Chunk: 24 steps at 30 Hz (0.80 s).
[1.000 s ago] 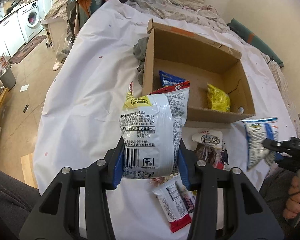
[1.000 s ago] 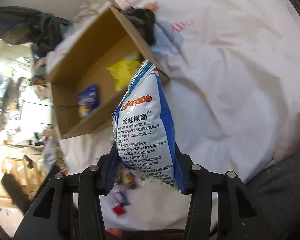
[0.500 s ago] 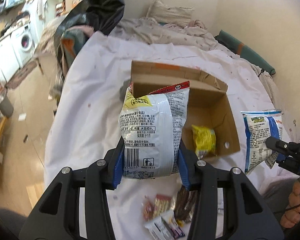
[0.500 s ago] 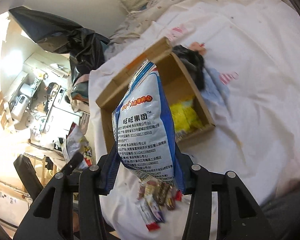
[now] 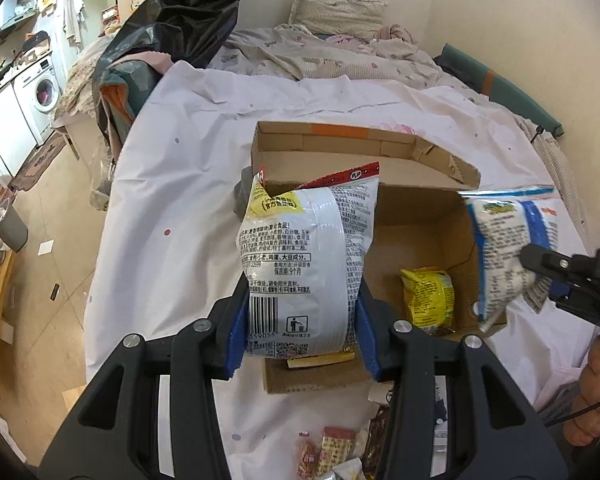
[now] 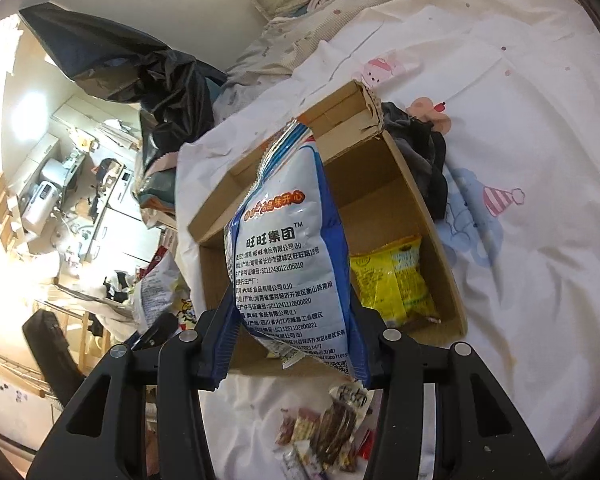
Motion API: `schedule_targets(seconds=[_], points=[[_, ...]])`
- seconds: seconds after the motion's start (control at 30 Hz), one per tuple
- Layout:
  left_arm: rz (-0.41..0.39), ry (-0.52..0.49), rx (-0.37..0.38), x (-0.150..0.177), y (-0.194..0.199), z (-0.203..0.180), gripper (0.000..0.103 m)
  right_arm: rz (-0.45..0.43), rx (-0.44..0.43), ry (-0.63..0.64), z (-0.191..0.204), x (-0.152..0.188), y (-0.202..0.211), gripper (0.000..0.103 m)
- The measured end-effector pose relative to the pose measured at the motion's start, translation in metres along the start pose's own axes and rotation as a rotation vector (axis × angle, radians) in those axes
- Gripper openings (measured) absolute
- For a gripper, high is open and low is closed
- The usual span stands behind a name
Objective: Organize snacks
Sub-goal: 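Lower both bags into the box and open both grippers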
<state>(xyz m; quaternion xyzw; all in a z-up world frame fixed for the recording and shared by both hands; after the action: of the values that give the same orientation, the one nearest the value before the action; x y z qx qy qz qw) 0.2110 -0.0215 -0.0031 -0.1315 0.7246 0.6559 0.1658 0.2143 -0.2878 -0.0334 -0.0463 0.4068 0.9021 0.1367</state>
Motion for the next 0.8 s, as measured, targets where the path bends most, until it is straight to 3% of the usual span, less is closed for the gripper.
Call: schedule_targets(seconds=[0.27, 0.8], points=[[0.019, -0.012, -0.013, 0.003, -0.039, -0.001, 0.042, 0.093, 0.016, -0.014, -0.015, -0.002, -0.054, 0.05], [0.034, -0.086, -0.054, 0.001, -0.058, -0.015, 0.042, 0.177, 0.033, 0.006, -0.014, -0.007, -0.088, 0.053]])
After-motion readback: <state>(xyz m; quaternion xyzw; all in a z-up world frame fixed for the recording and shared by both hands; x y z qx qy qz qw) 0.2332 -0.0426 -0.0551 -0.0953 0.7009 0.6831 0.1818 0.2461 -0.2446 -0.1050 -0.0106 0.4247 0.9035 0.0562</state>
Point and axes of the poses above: each gripper's, at about its wrist camera, not at the fingertips, and y roughly against the way its jaws point, z to its left, x to its underside, the point moved 3 cm from there along -y, roughly the way its jaws point, and after that the axes turned 14 degrees about z, right-handed, at the moved point
